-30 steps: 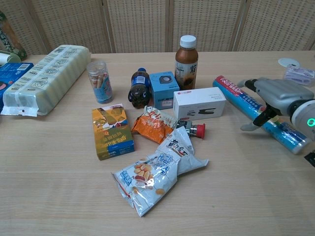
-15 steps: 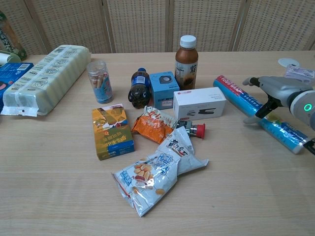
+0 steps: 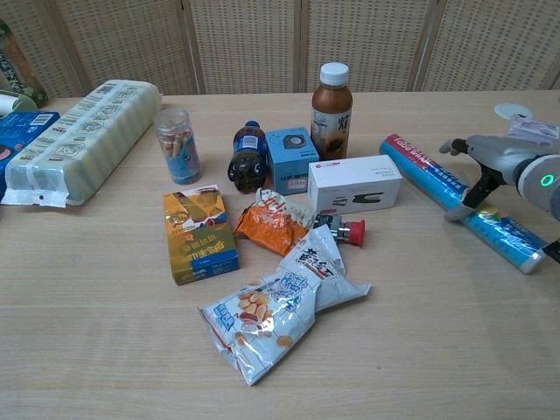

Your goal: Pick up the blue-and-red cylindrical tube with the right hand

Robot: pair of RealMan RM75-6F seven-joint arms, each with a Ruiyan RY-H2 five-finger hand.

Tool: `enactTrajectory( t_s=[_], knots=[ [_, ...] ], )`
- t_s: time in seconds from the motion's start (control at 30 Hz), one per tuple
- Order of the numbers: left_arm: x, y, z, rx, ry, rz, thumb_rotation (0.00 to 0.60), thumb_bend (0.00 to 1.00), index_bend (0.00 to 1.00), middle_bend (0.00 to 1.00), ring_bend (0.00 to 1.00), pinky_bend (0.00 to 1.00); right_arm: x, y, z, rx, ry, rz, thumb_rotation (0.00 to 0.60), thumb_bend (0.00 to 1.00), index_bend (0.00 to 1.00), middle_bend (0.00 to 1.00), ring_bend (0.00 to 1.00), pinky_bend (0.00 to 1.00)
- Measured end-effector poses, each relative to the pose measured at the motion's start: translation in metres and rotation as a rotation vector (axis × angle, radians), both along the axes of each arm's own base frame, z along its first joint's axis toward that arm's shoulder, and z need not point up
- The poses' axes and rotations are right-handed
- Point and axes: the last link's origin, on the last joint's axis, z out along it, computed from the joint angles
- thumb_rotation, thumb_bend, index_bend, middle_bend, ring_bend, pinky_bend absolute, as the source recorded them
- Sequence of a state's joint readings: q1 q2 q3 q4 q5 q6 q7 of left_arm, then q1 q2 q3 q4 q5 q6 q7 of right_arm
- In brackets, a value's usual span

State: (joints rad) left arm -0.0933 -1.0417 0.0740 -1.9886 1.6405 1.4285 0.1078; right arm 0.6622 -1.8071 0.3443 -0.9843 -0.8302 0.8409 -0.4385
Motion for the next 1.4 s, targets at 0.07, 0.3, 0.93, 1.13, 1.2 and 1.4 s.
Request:
enactTrajectory(
  t_s=[0.07,0.3,0.93,1.13,1.2,1.4],
  knots=[
    [0.0,0.0,0.0,0.001,0.001,0.002,0.6,0.22,0.05,0.02,0.0,0.0,0.002,-0.002,-0.002,0.001,-0.006,-0.003,0.6,0.09,0.0,0.0,0.0,0.35],
    [-0.001,-0.001,0.0,0.001,0.003,0.007,0.6,0.22,0.05,0.02,0.0,0.0,0.01,-0.003,-0.005,-0.019,-0.017,-0.001,0.6,0.09,0.11,0.19,0.13,0.62],
    [0.001,0.001,-0.002,-0.011,-0.007,0.0,0.6,0.22,0.05,0.02,0.0,0.0,0.008,0.004,-0.006,-0.065,-0.047,-0.035,0.6,0.24,0.61,0.79,0.74,1.0],
    [0.001,0.001,-0.001,-0.01,-0.005,-0.001,0.6,0.22,0.05,0.02,0.0,0.0,0.007,0.006,-0.01,-0.055,-0.043,-0.039,0.6,0.24,0.61,0.78,0.74,1.0],
    [0.001,0.001,-0.001,-0.009,-0.006,0.001,0.6,0.22,0.05,0.02,0.0,0.0,0.007,0.005,-0.012,-0.05,-0.042,-0.04,0.6,0.25,0.62,0.78,0.74,1.0],
    [0.0,0.0,-0.001,-0.008,-0.007,0.004,0.6,0.22,0.05,0.02,0.0,0.0,0.004,0.004,-0.014,-0.037,-0.036,-0.062,0.6,0.3,0.69,0.89,0.82,1.0]
  ],
)
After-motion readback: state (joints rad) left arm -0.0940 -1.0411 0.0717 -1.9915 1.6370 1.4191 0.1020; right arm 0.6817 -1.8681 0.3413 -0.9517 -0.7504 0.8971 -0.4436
